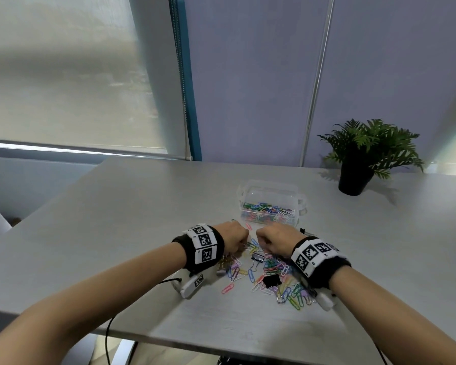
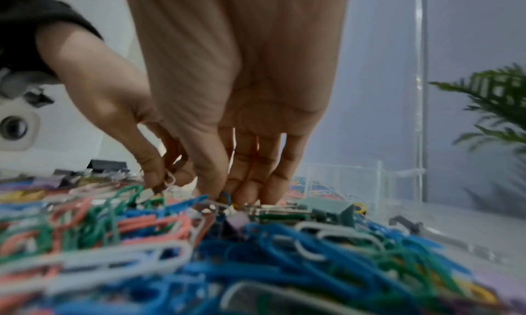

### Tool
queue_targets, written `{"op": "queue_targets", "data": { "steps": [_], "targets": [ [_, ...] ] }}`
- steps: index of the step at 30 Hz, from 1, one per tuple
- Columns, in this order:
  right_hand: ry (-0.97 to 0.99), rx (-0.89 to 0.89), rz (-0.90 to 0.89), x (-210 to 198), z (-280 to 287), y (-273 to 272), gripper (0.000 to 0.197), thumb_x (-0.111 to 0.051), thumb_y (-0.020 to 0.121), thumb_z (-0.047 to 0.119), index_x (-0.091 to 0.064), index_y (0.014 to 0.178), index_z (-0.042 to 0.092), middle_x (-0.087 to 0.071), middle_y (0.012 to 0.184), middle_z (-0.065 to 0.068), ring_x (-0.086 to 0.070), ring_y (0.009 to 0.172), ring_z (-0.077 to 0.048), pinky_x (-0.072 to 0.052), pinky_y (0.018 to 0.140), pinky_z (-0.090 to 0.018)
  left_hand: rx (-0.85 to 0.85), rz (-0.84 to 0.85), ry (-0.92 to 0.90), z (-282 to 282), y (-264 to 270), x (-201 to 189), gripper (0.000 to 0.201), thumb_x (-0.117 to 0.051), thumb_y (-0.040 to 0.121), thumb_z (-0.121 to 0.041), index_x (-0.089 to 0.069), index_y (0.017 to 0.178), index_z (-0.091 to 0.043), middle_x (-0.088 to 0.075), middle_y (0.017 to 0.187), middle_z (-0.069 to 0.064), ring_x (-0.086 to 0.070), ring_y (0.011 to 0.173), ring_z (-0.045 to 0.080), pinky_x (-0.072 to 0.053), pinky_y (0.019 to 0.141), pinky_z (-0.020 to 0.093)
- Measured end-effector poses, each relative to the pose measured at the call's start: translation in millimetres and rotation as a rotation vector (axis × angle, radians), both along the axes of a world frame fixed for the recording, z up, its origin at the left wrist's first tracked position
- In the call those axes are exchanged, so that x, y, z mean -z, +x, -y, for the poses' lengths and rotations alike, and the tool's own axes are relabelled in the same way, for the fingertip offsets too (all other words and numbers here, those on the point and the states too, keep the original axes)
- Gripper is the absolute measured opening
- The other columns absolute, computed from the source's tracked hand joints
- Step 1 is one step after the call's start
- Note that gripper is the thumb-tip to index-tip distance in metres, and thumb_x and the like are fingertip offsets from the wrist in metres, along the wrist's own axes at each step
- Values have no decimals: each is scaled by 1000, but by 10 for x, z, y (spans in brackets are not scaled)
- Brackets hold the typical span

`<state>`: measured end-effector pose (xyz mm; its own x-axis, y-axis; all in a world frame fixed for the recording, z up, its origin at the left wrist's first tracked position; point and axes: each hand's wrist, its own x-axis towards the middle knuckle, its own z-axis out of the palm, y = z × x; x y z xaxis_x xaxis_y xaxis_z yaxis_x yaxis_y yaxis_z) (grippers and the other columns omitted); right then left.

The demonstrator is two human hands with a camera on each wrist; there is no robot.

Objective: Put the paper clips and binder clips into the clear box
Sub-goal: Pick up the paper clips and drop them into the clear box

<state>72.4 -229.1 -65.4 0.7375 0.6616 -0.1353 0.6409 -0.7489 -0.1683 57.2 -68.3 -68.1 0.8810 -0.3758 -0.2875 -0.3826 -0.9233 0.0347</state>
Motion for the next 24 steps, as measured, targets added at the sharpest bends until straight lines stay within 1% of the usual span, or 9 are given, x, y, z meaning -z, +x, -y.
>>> {"op": "queue_targets", "data": {
  "steps": [4,7,9,13,15,17,20,23,24],
  "targets": [
    [312,159,-182,-124,162,50,18,-62,81,4,-54,74,19,-60,74,2,-55,65,-5,-46,65,-19,-138,-72,-294,-69,70,-132,12,-50,91,-4,-57,101,-1,-67,104,23,-67,89,32,-53,74,34],
    [567,282,-320,-270,305,134,13,-65,81,-1,-58,77,10,-58,68,1,-57,51,2,-46,50,-10,-251,-39,-635,-148,210,-326,9,-46,93,2,-52,91,-5,-65,77,14,-63,49,5,-53,52,18],
    [680,355,-326,-360,375,266,14,-65,80,-3,-58,75,8,-58,66,-1,-59,49,-3,-48,46,-12,-276,23,-741,-162,350,-475,10,-50,91,3,-55,89,-5,-58,67,3,-57,38,-3,-52,48,12],
    [791,473,-236,-492,373,564,24,-63,79,-8,-56,67,11,-57,62,-8,-58,41,-6,-53,46,-19,-330,66,-801,-26,666,-650,13,-52,88,8,-62,96,10,-58,64,5,-56,36,-3,-52,47,11],
    [748,490,-155,-513,312,667,21,-63,80,-6,-56,68,10,-59,66,-11,-61,53,-16,-54,57,-26,-334,44,-740,73,786,-667,20,-52,89,5,-62,104,13,-63,71,12,-61,47,2,-54,55,15],
    [545,458,-54,-523,254,699,7,-65,80,1,-62,82,8,-64,82,-12,-62,79,-25,-51,76,-32,-288,31,-596,140,836,-658,25,-54,89,-2,-63,113,1,-69,97,17,-67,78,18,-53,74,25],
    [298,374,81,-486,191,584,17,-61,83,8,-65,100,8,-66,107,-10,-59,103,-27,-46,90,-35,-191,108,-481,124,752,-641,28,-53,89,-4,-63,115,-7,-69,112,13,-63,104,23,-46,89,24],
    [234,234,72,-398,100,350,15,-58,84,9,-65,97,11,-68,104,-9,-61,99,-26,-49,86,-36,-184,52,-426,-39,597,-573,23,-52,87,0,-67,104,-1,-71,105,17,-64,84,19,-46,62,7],
    [171,184,8,-349,58,276,13,-59,84,11,-64,96,10,-68,103,-10,-61,98,-26,-50,85,-36,-198,-23,-373,-97,537,-546,21,-53,88,-1,-67,104,0,-70,105,18,-62,80,18,-45,55,8]
  ]
}}
